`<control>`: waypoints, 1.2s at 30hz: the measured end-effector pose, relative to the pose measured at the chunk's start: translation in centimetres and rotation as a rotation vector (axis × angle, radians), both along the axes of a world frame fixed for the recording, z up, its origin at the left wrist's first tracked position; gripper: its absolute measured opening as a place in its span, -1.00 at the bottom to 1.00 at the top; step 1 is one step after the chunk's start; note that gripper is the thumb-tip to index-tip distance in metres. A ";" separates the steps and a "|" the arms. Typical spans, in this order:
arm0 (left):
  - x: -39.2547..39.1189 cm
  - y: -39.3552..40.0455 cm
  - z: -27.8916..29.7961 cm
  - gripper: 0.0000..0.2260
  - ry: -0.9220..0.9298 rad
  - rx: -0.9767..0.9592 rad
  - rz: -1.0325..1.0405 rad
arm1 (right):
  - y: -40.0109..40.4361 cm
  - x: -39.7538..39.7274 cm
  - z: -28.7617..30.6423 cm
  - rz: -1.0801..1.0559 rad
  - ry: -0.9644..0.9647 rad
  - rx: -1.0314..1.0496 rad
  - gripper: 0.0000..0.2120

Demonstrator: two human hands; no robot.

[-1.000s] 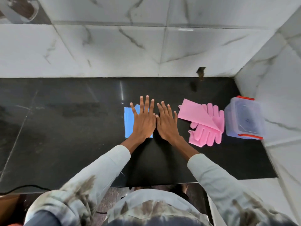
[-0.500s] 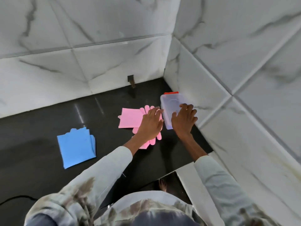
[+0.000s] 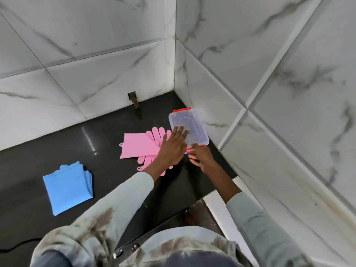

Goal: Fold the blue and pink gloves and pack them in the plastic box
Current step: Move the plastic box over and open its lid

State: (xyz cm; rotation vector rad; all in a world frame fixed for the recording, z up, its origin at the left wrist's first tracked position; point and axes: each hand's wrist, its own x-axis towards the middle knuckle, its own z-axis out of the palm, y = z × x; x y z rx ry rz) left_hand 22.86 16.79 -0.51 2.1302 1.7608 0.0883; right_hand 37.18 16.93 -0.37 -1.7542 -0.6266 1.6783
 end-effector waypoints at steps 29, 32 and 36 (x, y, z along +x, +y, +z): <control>1.2 0.7 -2.9 -0.42 -0.152 0.002 0.108 | 8.2 -0.2 1.3 0.727 -1.138 0.878 -0.63; 1.0 1.2 -3.2 -0.37 -0.136 -0.041 0.120 | 11.3 -0.7 1.7 0.771 -1.109 0.903 -0.60; 0.7 1.7 -3.7 -0.35 -0.116 -0.077 0.109 | 14.6 -1.6 1.9 0.836 -0.989 0.834 -0.60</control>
